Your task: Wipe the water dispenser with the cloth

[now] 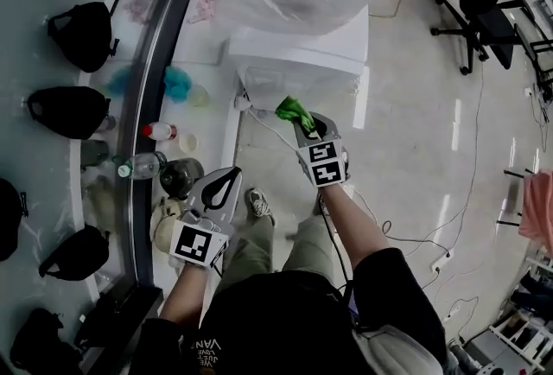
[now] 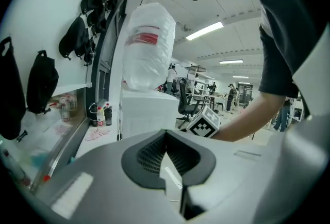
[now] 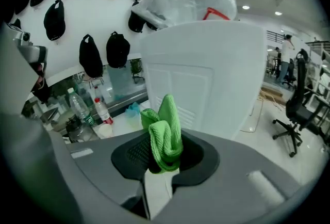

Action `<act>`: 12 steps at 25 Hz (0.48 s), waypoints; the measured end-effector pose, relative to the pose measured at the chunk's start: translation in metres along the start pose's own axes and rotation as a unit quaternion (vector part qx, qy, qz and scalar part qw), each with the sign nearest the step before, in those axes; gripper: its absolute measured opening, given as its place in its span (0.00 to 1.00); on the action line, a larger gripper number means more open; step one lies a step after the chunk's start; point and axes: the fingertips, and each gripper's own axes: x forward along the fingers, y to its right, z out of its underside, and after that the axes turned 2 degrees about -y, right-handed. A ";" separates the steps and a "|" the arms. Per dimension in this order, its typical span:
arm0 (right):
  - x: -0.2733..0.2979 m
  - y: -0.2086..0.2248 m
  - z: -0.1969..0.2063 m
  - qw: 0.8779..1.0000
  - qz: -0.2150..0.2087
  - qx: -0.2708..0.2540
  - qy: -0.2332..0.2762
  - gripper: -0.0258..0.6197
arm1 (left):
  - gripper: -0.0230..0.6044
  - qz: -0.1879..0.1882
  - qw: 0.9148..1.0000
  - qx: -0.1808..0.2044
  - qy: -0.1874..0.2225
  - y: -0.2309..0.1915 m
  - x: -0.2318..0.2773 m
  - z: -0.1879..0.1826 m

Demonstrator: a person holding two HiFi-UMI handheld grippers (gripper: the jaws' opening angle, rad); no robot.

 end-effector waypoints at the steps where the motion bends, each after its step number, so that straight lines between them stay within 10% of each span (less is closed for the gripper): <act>1: 0.011 -0.014 -0.004 1.000 -0.010 -0.006 -0.001 0.18 | 0.04 -0.005 1.000 -0.001 -0.001 -0.004 -0.005 0.002; 12: 0.117 -0.082 -0.052 0.998 -0.037 -0.048 -0.010 0.18 | 0.04 -0.082 0.996 -0.028 -0.014 -0.043 -0.066 0.036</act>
